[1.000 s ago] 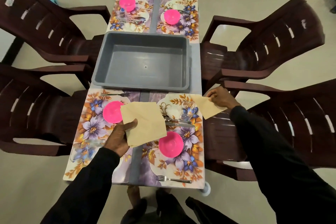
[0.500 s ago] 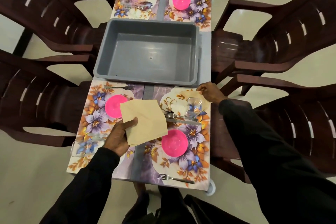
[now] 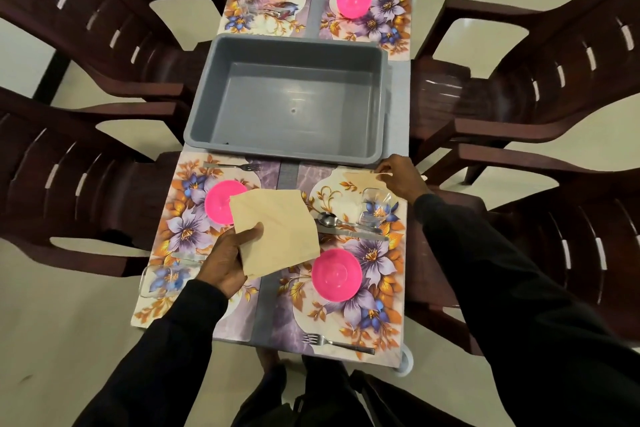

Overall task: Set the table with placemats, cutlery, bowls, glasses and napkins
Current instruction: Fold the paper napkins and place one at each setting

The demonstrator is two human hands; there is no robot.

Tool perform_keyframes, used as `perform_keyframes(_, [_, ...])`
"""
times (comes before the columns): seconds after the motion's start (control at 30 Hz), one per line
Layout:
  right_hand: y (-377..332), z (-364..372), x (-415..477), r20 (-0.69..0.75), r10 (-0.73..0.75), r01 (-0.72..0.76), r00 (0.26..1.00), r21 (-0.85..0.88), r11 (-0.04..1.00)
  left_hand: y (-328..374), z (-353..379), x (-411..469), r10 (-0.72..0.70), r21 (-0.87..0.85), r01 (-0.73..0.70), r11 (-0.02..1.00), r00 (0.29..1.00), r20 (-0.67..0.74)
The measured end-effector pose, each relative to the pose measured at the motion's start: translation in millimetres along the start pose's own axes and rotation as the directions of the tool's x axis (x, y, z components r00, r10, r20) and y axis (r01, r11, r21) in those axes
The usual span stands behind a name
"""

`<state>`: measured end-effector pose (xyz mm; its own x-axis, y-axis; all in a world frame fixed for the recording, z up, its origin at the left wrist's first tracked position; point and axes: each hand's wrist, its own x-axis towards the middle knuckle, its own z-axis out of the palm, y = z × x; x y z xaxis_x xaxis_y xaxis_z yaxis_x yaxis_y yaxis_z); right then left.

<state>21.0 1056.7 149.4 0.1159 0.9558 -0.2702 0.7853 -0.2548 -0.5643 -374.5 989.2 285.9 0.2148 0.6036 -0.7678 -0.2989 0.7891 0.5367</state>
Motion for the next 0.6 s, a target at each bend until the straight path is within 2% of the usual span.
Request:
perform_keyframes(0.13, [2, 5, -8, -0.153, 0.006, -0.012, 0.988, -0.039, 0.999, 0, 0, -2, 0.001, -0.001, -0.001, 1.000, 1.000, -0.004])
perform_keyframes(0.27, [0, 8, -15, -0.215, -0.063, 0.056, 0.975, -0.039, 0.998, -1, 1, -3, -0.002, -0.001, 0.002, 1.000, 1.000, -0.006])
perform_keyframes(0.37, [10, 8, -15, -0.121, -0.101, 0.103, 0.988, 0.008, 0.995, -1, 1, -6, 0.002, 0.005, -0.002, 1.000, 1.000, -0.006])
perform_keyframes(0.47, [23, 9, -15, 0.009, -0.214, 0.213, 0.977, -0.091, 0.973, -1, 0, -9, 0.008, 0.005, -0.008, 1.000, 1.000, -0.012])
perform_keyframes(0.6, [21, 13, -11, -0.010, -0.220, 0.217, 0.975, -0.134, 0.967, 0, -2, -12, -0.001, -0.014, 0.001, 1.000, 1.000, -0.021])
